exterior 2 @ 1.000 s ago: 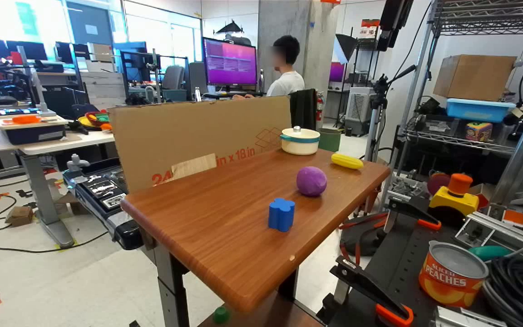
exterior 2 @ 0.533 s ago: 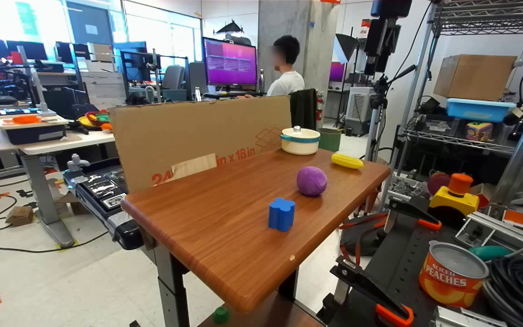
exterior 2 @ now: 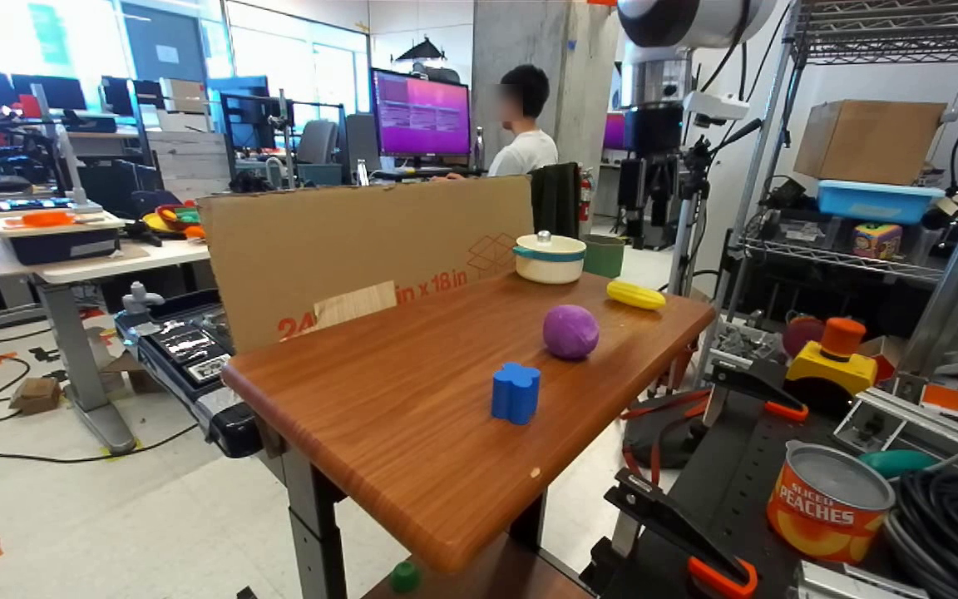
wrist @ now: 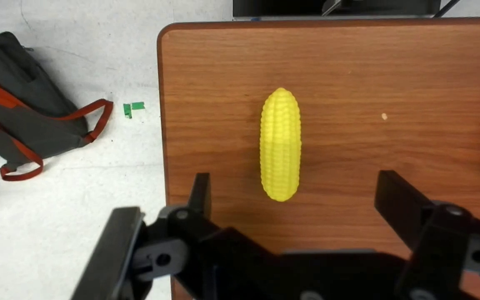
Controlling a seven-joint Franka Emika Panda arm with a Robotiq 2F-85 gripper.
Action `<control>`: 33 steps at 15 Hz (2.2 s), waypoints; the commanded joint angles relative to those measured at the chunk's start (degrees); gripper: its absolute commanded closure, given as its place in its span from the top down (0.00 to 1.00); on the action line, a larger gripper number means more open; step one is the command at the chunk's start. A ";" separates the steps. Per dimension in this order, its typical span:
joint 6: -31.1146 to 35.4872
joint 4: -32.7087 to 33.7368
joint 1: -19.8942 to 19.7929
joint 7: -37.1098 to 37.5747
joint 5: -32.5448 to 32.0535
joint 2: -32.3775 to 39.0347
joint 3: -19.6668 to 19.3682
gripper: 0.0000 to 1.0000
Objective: Move the yellow object backward
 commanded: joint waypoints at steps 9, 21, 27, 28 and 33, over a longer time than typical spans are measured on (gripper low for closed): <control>-9.61 16.70 -2.50 5.26 -1.60 18.45 3.03 0.72; -9.99 13.99 1.69 11.32 -8.71 13.66 3.22 0.09; -10.79 15.51 5.35 13.94 -6.37 10.02 7.72 0.09; -10.75 16.76 5.88 14.27 -6.28 10.61 8.39 0.09; -9.96 24.63 8.01 15.30 -6.87 17.32 9.97 0.09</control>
